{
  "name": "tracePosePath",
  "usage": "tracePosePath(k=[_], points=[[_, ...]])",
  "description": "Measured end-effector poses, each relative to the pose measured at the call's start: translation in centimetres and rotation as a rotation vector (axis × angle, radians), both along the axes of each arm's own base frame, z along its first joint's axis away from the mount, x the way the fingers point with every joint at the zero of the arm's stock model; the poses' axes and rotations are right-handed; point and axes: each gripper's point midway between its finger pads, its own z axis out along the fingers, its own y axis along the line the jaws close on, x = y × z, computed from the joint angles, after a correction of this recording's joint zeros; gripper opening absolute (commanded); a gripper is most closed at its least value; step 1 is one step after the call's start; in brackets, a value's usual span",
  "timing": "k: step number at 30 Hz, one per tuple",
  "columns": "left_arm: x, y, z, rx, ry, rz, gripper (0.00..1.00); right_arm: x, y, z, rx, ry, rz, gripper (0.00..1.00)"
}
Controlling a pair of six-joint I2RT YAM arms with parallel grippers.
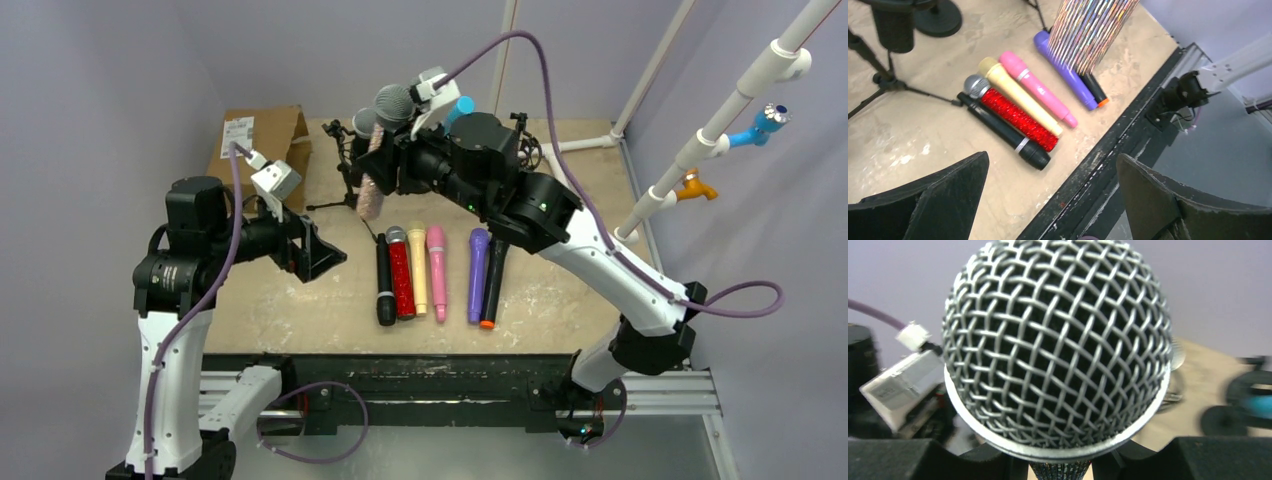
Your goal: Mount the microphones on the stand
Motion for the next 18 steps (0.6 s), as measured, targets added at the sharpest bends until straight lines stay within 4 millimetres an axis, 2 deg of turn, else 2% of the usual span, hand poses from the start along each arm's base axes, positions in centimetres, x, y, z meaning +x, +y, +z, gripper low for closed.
tracePosePath(k=[3, 4, 7, 10, 12, 14, 18], points=[[1.0, 0.8, -0.9, 0.041, 0.037, 0.057, 1.00, 2.2, -4.5, 0.5, -0.071, -0.107, -0.202, 0.00], [1.3, 1.0, -1.2, 0.053, 0.051, 0.073, 1.00, 3.0, -6.8, 0.4, -0.103, -0.154, -0.288, 0.00], [1.9, 1.6, -1.8, 0.081, 0.063, 0.110, 1.00, 4.8, -12.6, -0.8, -0.187, -0.222, -0.480, 0.00], [2.0, 2.0, -2.0, 0.101, 0.058, 0.133, 1.00, 7.7, -18.7, -2.2, -0.244, -0.241, -0.690, 0.00], [2.1, 2.2, -2.1, 0.114, 0.051, 0.138, 1.00, 9.1, -21.6, -3.0, -0.266, -0.243, -0.796, 0.00], [2.1, 2.4, -2.2, 0.124, 0.049, 0.142, 1.00, 10.1, -23.7, -3.5, -0.283, -0.247, -0.867, 0.00], [1.9, 2.6, -2.6, 0.139, 0.042, 0.143, 1.00, 10.8, -25.1, -2.6, -0.265, -0.276, -0.925, 0.00]])
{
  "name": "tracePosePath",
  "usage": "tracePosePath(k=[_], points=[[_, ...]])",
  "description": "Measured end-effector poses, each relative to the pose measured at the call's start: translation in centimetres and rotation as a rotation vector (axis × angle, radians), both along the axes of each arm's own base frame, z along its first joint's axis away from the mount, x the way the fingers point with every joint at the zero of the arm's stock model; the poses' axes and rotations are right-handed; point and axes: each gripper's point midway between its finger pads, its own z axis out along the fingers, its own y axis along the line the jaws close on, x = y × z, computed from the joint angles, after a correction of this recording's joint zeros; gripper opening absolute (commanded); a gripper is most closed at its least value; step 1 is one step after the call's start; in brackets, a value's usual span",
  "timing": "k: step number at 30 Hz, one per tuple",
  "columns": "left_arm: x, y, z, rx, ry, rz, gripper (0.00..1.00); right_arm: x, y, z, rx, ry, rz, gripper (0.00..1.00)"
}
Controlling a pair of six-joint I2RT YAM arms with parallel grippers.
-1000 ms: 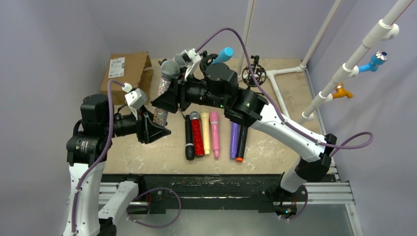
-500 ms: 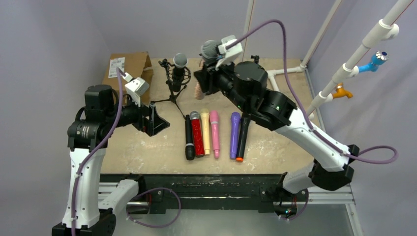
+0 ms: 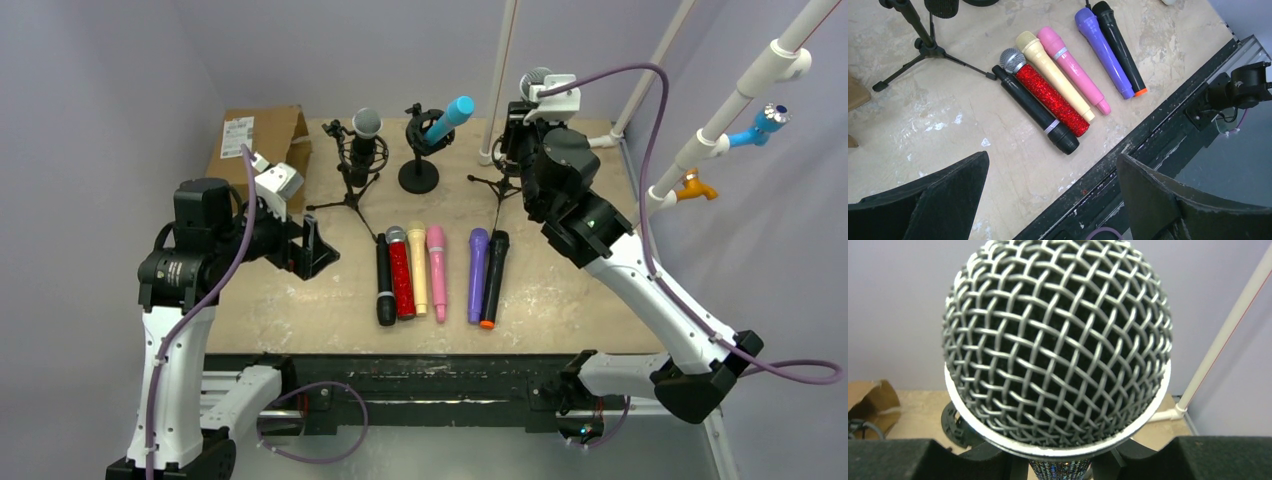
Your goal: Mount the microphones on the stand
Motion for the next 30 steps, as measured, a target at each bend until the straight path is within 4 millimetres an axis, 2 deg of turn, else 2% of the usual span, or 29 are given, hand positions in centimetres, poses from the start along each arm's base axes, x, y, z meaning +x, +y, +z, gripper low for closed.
tracePosePath(k=[4, 7, 14, 22, 30], points=[[-0.2, 0.2, -0.5, 0.010, 0.002, 0.003, 1.00, 0.4, -1.0, 1.5, 0.020, -0.063, -0.030, 0.00], [-0.3, 0.2, -0.8, 0.015, 0.001, 0.006, 1.00, 0.8, -1.5, 1.9, 0.027, -0.095, -0.047, 0.00], [-0.2, 0.3, -0.8, 0.019, 0.000, 0.011, 1.00, 1.7, -1.9, 0.6, 0.000, -0.104, -0.064, 0.00], [0.0, 0.5, -0.8, 0.024, -0.006, 0.018, 1.00, 2.6, -1.6, 0.1, -0.006, -0.114, -0.058, 0.00], [0.0, 0.6, -0.8, 0.030, -0.012, 0.026, 1.00, 3.3, -1.5, -1.5, -0.033, -0.089, -0.057, 0.00]])
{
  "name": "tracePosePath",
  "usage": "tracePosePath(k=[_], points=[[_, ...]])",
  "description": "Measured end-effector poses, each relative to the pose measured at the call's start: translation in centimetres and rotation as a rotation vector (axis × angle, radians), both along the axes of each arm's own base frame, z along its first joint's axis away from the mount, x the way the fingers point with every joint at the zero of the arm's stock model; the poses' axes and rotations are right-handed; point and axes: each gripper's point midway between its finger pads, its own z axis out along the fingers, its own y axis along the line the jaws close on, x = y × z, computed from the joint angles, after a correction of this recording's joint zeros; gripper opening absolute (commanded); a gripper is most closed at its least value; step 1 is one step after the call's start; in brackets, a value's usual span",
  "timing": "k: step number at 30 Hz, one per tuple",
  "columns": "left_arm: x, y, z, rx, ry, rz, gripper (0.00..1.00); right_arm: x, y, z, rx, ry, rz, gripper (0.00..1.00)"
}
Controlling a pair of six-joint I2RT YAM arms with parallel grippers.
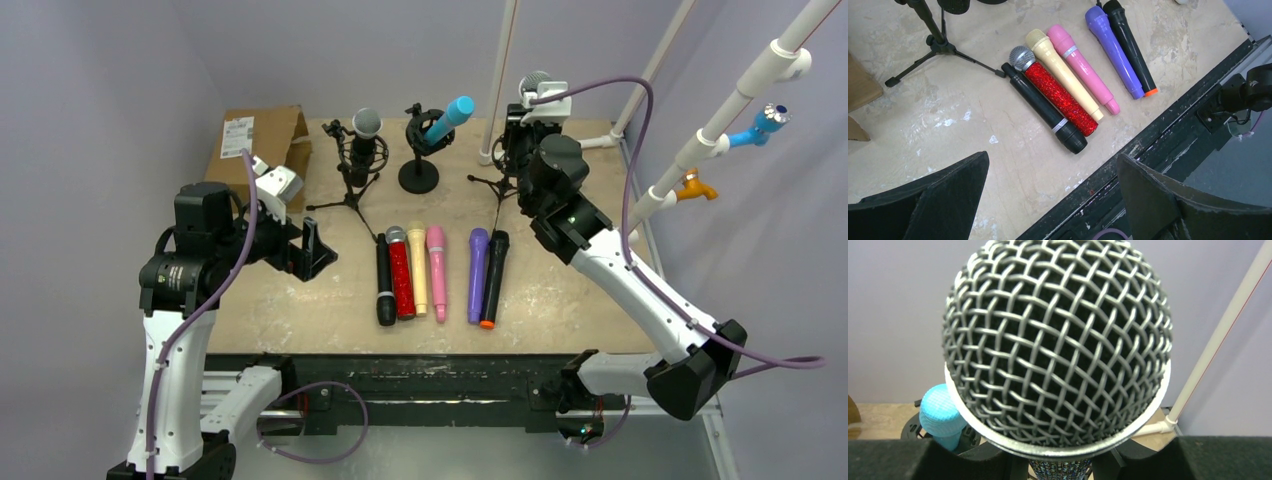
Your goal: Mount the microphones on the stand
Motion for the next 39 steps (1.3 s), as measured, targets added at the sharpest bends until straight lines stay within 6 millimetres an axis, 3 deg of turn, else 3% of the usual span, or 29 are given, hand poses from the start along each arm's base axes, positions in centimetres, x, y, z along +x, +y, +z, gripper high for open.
tracePosePath(k=[7, 35, 39], points=[[0.0, 0.0, -0.2, 0.002, 0.003, 0.002, 1.00, 0.4, -0.3, -1.2, -0.008, 0.011, -0.011, 0.00], [0.0, 0.1, -0.3, 0.003, 0.006, 0.003, 1.00, 0.9, -0.6, -2.0, 0.025, -0.020, -0.008, 0.00], [0.0, 0.1, -0.3, 0.004, 0.006, 0.004, 1.00, 0.8, -0.7, -3.9, 0.002, 0.036, -0.005, 0.00]])
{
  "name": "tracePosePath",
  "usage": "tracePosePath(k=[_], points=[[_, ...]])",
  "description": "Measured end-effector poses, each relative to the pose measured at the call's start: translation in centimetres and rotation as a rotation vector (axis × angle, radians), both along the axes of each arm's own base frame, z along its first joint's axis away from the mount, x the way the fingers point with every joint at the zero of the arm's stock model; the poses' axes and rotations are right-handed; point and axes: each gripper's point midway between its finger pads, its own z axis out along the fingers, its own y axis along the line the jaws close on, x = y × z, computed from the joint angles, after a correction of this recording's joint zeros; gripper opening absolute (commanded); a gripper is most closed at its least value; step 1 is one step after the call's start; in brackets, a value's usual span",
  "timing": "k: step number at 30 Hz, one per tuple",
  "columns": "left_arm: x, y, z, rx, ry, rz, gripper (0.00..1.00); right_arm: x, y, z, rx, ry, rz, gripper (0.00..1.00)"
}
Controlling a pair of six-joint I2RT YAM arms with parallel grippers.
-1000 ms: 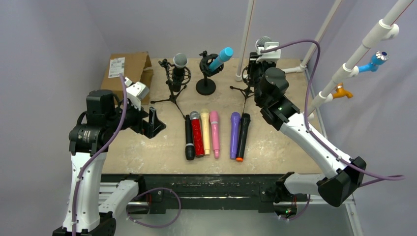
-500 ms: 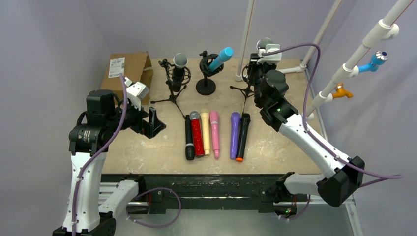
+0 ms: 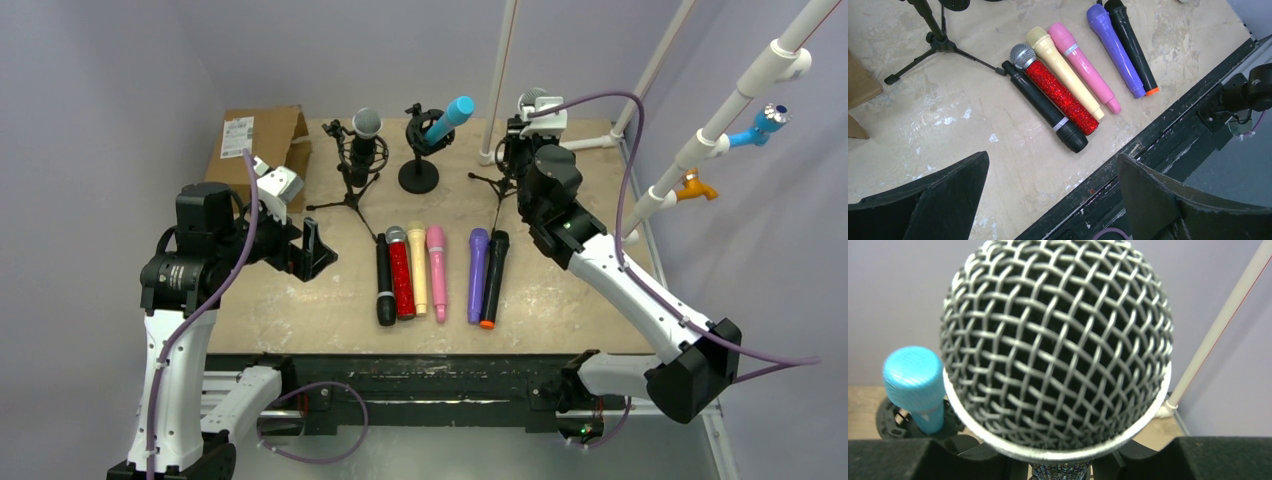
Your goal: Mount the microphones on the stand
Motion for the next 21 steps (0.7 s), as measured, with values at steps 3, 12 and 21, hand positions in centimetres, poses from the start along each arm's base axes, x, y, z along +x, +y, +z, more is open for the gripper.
tracePosePath(k=[3, 12, 21], points=[[0.0, 0.0, -0.1, 0.000, 0.002, 0.001, 1.00, 0.1, -0.1, -1.3, -0.026, 0.036, -0.002, 0.00], [0.0, 0.0, -0.2, 0.002, 0.006, 0.003, 1.00, 0.6, -0.1, -4.6, -0.073, 0.106, -0.013, 0.00], [0.1, 0.3, -0.5, 0.013, 0.007, 0.017, 1.00, 2.1, 0.5, -6.6, -0.073, 0.107, -0.027, 0.32]])
